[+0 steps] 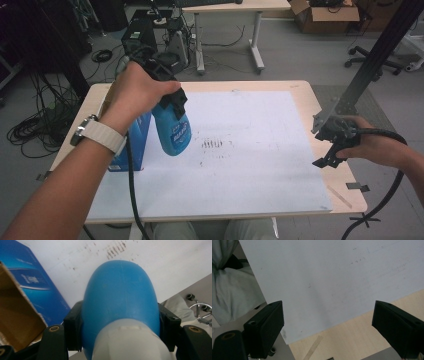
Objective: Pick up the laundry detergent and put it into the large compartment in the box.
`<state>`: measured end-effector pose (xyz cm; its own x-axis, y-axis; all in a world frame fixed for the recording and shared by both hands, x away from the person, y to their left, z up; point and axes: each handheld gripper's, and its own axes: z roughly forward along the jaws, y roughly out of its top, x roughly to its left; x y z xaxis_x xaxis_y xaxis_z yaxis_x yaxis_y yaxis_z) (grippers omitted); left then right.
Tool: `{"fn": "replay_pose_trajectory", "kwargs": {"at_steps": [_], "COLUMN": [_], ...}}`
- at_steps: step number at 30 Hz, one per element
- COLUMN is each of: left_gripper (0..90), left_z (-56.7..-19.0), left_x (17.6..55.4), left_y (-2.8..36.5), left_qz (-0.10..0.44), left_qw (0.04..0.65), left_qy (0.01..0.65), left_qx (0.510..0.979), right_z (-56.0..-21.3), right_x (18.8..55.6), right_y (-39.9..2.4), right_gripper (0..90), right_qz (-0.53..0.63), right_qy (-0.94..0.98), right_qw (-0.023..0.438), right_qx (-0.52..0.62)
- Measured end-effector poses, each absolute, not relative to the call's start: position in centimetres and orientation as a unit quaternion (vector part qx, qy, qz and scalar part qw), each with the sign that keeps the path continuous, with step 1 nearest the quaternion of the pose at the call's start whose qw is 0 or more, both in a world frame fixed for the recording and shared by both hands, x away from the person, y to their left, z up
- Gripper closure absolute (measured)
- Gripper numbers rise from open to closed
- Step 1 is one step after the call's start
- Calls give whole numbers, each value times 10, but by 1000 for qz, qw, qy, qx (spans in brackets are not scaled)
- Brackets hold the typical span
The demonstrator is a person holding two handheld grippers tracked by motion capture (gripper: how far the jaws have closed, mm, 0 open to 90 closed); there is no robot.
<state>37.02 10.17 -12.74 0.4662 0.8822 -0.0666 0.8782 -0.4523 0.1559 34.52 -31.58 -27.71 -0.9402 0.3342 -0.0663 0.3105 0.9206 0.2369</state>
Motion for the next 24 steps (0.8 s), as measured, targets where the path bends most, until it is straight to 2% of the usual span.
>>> {"fn": "replay_pose_trajectory", "kwargs": {"at_steps": [12,24], "left_gripper": [375,375], "left_z": [-91,-67], "left_x": [382,394], "left_y": [139,192], "left_qz": [28,60], "left_qw": [75,76], "left_qy": [563,637], "left_qx": [823,765], "right_z": [-277,-273], "right_x": [347,348], "right_y": [-310,-305], "right_gripper": [105,105], "right_qz": [111,110], "right_qy": [980,979], "right_qw": [51,52], "right_qx": [159,162]}}
